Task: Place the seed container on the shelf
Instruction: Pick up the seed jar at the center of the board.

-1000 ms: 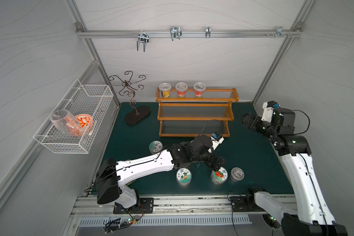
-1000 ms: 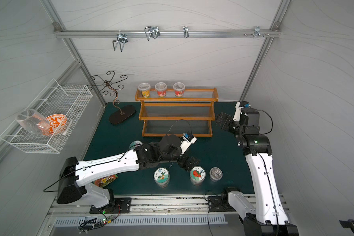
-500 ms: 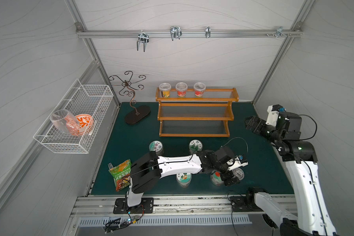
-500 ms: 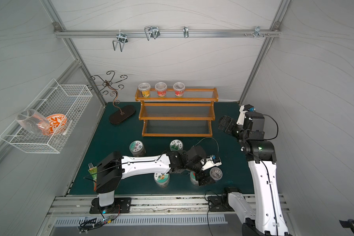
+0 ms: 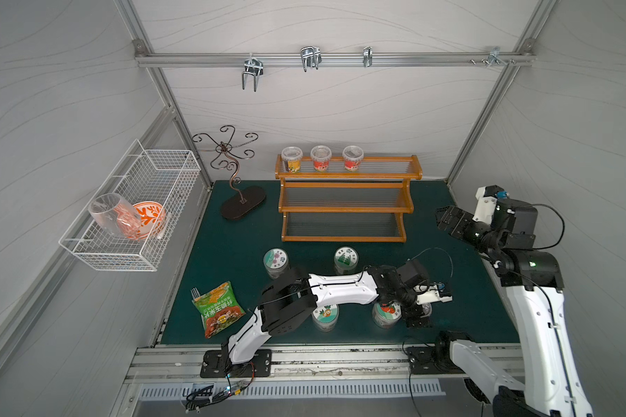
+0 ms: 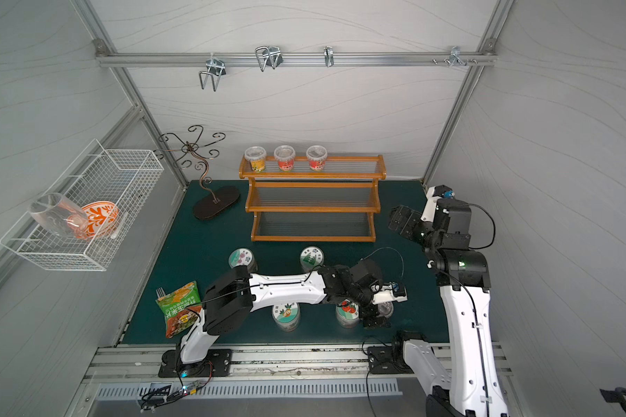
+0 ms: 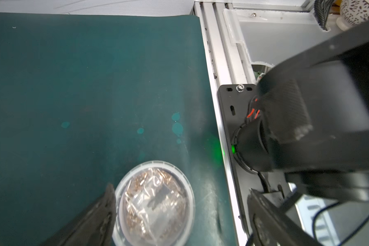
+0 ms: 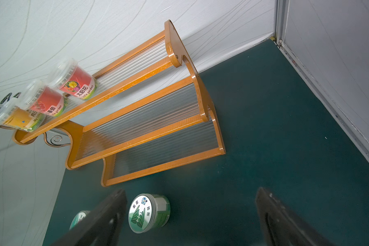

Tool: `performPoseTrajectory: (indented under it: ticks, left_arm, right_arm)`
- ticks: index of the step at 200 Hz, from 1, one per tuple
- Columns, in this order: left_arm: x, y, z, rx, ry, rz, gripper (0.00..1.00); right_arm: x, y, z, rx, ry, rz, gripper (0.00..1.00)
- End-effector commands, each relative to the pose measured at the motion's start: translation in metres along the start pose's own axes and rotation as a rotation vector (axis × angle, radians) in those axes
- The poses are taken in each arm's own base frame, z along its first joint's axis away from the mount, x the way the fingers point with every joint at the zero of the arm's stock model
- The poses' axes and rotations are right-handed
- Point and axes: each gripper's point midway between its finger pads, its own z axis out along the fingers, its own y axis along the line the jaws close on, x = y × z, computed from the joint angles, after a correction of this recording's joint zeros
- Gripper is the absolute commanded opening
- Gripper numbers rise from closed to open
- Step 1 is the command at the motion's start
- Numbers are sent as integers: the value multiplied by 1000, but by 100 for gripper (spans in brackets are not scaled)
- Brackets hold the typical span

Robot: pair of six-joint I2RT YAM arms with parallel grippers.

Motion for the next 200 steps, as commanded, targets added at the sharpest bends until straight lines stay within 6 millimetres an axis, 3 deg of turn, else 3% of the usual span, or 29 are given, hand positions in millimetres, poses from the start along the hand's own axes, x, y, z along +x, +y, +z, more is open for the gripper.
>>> performPoseTrajectory:
  ticks: [1, 72, 200]
  left_arm:
    - [-12, 7, 5, -28, -24, 35, 96]
    - [2, 32, 11, -167, 36, 51, 100]
    - [10, 36, 26, -151, 96, 64, 95]
  right_arm:
    - [-5, 3, -11, -9, -22, -18, 99]
    - [-5, 5, -8, -21, -19, -12, 99]
    - [-4, 2, -9, -13, -26, -22, 99]
